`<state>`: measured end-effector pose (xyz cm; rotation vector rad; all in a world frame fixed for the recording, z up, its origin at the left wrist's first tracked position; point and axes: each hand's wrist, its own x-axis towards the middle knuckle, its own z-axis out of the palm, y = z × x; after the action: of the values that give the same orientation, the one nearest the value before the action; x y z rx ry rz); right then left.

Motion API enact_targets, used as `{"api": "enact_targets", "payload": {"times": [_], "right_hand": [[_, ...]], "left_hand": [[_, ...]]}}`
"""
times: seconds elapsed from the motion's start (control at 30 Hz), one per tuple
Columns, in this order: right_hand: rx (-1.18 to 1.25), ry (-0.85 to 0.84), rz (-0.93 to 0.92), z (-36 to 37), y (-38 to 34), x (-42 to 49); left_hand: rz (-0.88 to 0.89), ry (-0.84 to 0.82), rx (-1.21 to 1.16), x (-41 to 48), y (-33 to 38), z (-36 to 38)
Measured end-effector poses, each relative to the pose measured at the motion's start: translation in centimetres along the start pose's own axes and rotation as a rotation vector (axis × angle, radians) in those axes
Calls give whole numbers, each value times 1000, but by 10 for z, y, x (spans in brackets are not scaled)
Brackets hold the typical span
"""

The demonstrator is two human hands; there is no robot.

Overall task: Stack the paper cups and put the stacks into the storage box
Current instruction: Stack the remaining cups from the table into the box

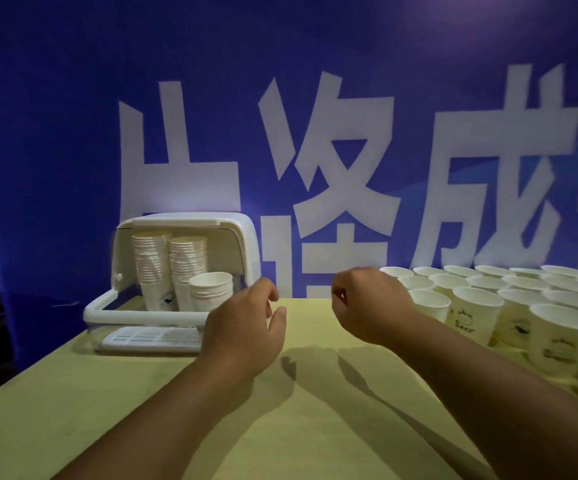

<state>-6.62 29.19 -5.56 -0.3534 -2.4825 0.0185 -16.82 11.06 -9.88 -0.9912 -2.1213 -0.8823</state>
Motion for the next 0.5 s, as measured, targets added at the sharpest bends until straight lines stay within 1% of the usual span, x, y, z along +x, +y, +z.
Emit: {"api": "enact_targets", "payload": {"times": [0.2, 0.3, 0.37, 0.43, 0.5], "right_hand": [[58, 148, 247, -11, 70, -35], [73, 222, 382, -21, 89, -34], [59, 237, 473, -24, 98, -34], [29, 202, 546, -23, 104, -35], [5, 187, 583, -19, 110, -38]], "left_hand": [[75, -270, 1, -13, 45, 29], [14, -374, -43, -8, 77, 46], [-76, -446, -171, -1, 102, 66], [-190, -551, -390, 6, 126, 87], [-244, -651, -556, 10, 147, 107]]}}
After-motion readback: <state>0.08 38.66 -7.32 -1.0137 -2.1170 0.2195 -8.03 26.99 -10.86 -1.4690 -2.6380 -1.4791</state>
